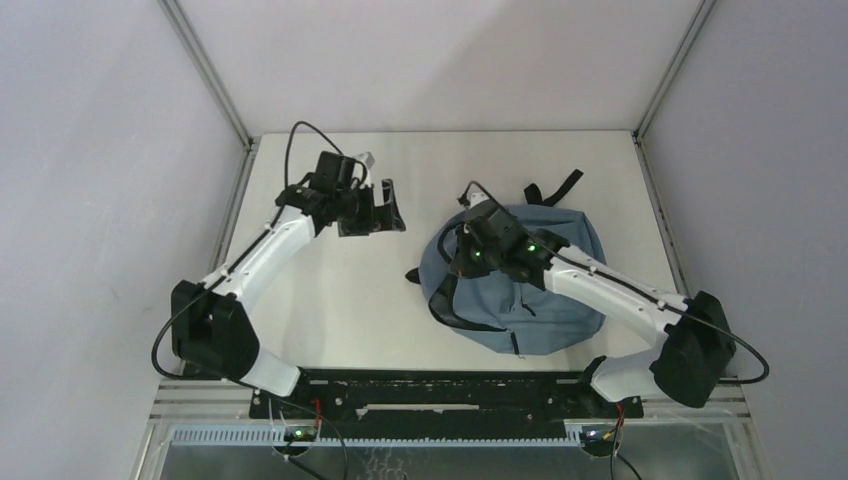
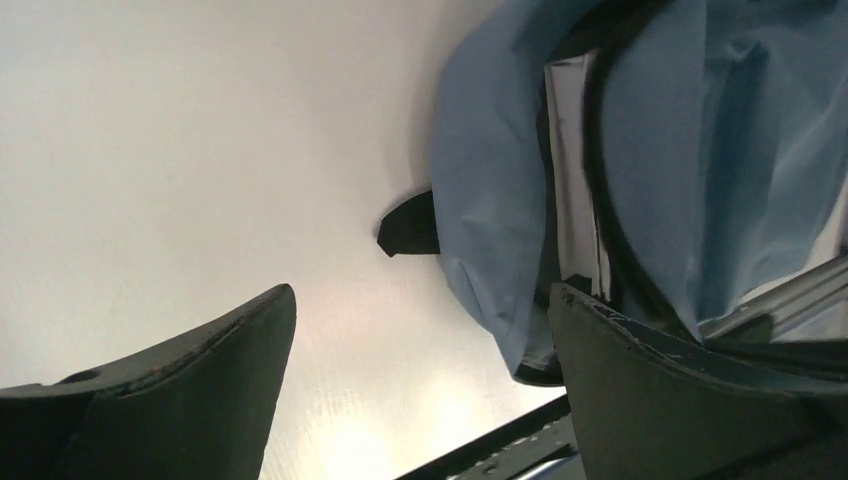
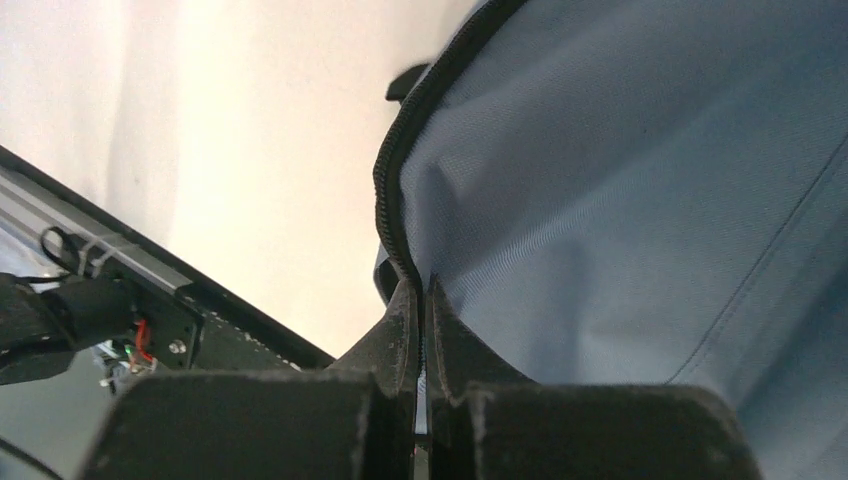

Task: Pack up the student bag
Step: Adjust the student bag at the center of the board.

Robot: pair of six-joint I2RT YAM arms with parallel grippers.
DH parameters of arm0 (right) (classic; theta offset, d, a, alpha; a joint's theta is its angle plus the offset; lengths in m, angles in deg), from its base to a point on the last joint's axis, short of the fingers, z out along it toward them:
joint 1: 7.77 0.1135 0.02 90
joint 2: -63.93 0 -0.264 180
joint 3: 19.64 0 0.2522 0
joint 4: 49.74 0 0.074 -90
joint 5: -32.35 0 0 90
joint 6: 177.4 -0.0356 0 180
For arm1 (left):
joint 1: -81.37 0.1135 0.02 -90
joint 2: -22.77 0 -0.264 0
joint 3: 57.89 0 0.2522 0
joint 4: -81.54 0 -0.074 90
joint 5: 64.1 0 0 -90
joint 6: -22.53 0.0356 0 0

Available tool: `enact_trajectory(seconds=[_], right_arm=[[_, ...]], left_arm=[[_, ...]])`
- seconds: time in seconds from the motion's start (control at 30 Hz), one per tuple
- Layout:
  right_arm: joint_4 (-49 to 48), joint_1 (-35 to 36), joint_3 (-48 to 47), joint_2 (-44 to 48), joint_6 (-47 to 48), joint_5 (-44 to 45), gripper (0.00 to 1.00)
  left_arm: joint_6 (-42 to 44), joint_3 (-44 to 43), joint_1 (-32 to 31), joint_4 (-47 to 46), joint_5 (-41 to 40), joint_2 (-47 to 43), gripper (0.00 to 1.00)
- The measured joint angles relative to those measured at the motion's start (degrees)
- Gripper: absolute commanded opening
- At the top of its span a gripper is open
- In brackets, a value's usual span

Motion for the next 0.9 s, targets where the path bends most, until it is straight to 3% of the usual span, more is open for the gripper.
enact_trajectory(seconds=[0.17, 0.33, 0.5, 0.7, 0.8, 0.9], right_arm=[[-1.07, -0.55, 2.97, -0.07, -1.53, 0.37, 0.00], [-1.29, -8.87, 7.08, 9.33, -3.32, -2.03, 0.00], [-1.27, -14.75, 11.04, 17.79, -4.96, -4.02, 0.00], [-1.46, -19.15, 14.47, 20.85, -7.26, -7.26, 0.00], [-1.73, -20.09, 14.56, 20.85, -7.69, -8.55, 0.00], [-2.19, -20.22, 14.56, 20.83, -7.89, -9.57, 0.00]], left_arm=[[6.99, -0.13, -8.74, 2.12, -7.10, 0.02, 1.00], [9.33, 1.03, -19.87, -0.11, -13.60, 1.60, 1.00], [9.62, 1.27, -24.65, -4.02, -17.94, 3.26, 1.00], [9.62, -0.81, -26.95, -7.85, -22.88, 13.25, 0.99], [9.64, -1.42, -26.95, -9.33, -23.63, 18.69, 0.89], [9.68, -3.02, -26.88, -9.46, -24.35, 22.43, 0.68]])
